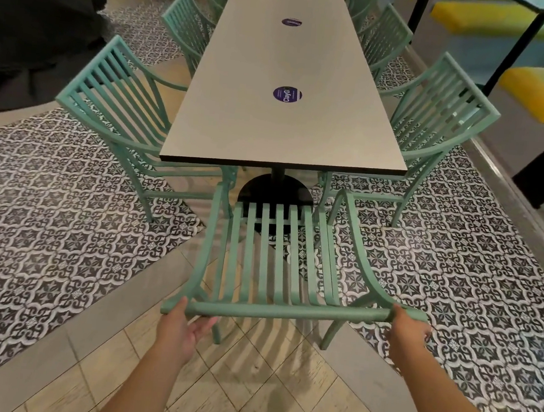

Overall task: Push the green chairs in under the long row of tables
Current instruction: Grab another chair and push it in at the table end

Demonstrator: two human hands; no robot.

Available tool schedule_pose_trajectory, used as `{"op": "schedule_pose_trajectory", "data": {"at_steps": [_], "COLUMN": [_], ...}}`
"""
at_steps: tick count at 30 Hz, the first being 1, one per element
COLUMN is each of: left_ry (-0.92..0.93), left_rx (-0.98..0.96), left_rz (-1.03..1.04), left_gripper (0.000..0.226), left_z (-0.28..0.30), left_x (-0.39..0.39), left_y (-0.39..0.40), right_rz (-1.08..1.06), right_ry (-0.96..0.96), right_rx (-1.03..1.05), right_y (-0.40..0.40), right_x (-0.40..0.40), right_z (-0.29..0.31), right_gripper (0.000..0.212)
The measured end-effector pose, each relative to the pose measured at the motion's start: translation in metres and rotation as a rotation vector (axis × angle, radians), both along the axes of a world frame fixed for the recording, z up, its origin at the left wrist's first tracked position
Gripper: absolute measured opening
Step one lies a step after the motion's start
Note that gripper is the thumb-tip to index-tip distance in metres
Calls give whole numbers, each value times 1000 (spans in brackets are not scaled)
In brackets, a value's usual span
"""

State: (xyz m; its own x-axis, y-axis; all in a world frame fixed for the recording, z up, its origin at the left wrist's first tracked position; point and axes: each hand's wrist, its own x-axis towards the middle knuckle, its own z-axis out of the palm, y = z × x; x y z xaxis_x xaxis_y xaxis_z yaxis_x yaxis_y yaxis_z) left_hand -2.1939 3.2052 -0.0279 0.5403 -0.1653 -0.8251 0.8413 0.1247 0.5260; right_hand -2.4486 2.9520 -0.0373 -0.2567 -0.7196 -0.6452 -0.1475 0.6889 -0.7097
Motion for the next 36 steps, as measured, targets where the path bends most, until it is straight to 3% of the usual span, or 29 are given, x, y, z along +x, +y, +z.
{"op": "schedule_pose_trajectory", "data": {"at_steps": [4, 36], "left_ry": [-2, -75], "left_rx": [3, 27], "left_rz": [52, -76], "left_gripper": [38, 40], "left_z": [4, 1], "left_x": [16, 63], "left_y": [-7, -43], "right_rz": [49, 106], "right_ry": [-97, -77], "right_rx": [58, 43], "right_y": [-15, -63], "right_x": [8, 41], "right_z": [-1, -29], "right_gripper": [49, 44]}}
